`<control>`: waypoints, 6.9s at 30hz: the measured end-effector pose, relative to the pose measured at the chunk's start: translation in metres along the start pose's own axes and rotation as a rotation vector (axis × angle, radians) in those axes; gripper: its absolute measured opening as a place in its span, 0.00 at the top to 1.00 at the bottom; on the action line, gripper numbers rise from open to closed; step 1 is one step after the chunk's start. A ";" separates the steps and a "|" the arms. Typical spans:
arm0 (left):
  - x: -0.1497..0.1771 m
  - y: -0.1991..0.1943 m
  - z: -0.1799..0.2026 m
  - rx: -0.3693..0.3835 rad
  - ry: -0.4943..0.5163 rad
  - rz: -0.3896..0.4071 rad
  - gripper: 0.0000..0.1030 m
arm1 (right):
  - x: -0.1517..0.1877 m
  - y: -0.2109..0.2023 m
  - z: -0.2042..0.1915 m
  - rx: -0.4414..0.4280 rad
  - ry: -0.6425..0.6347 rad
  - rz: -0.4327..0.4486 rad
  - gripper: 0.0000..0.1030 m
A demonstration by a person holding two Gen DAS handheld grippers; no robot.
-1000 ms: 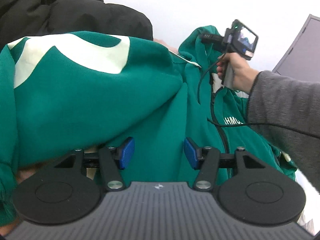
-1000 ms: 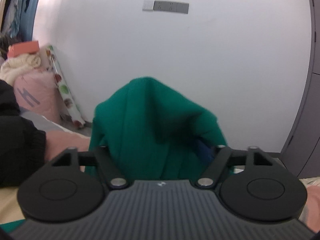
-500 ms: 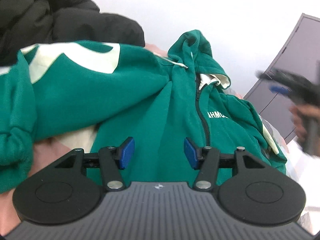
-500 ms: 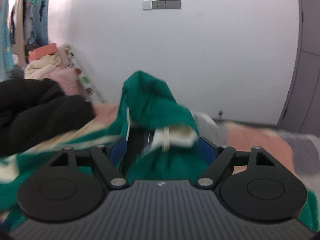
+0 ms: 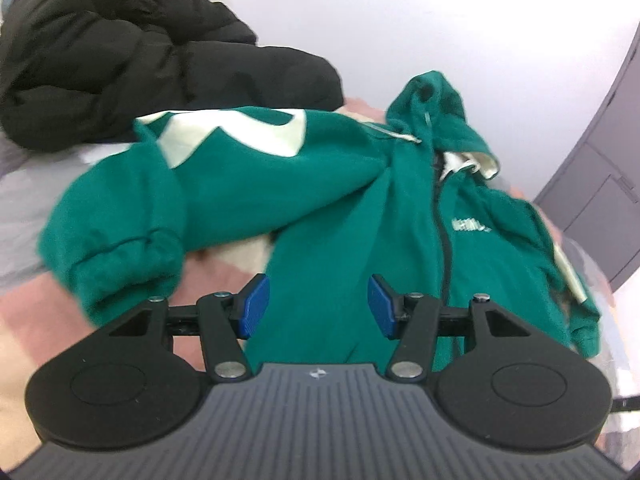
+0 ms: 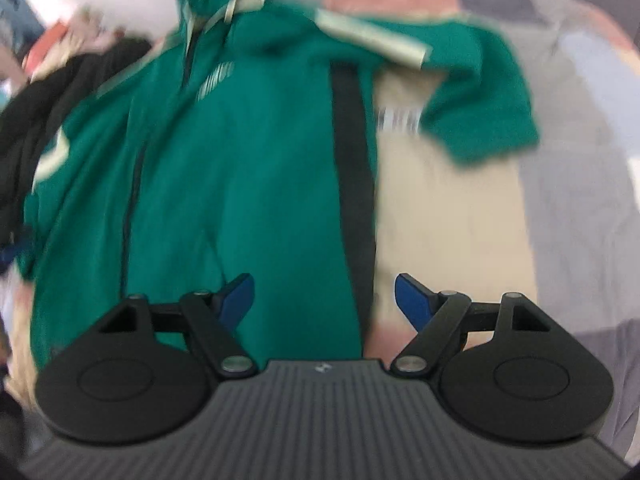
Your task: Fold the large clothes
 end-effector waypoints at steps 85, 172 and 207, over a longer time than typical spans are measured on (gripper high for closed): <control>0.068 0.066 0.061 0.075 0.243 -0.055 0.41 | -0.011 0.109 -0.088 0.079 -0.239 0.311 0.29; 0.015 -0.040 0.018 0.130 -0.056 0.161 0.41 | -0.077 -0.115 -0.232 -0.219 -0.035 0.289 0.75; 0.027 -0.021 0.042 0.129 -0.047 0.100 0.41 | -0.072 0.096 -0.017 -0.123 0.444 0.236 0.27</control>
Point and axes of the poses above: each gripper's, at about its wrist camera, not at the fingertips, and y roughly the way its jaws point, z to its right, x to its underside, the point moved 6 cm from there along y, roughly the way its jaws point, and after that the axes turned 15 degrees about z, right-handed, at the moved point
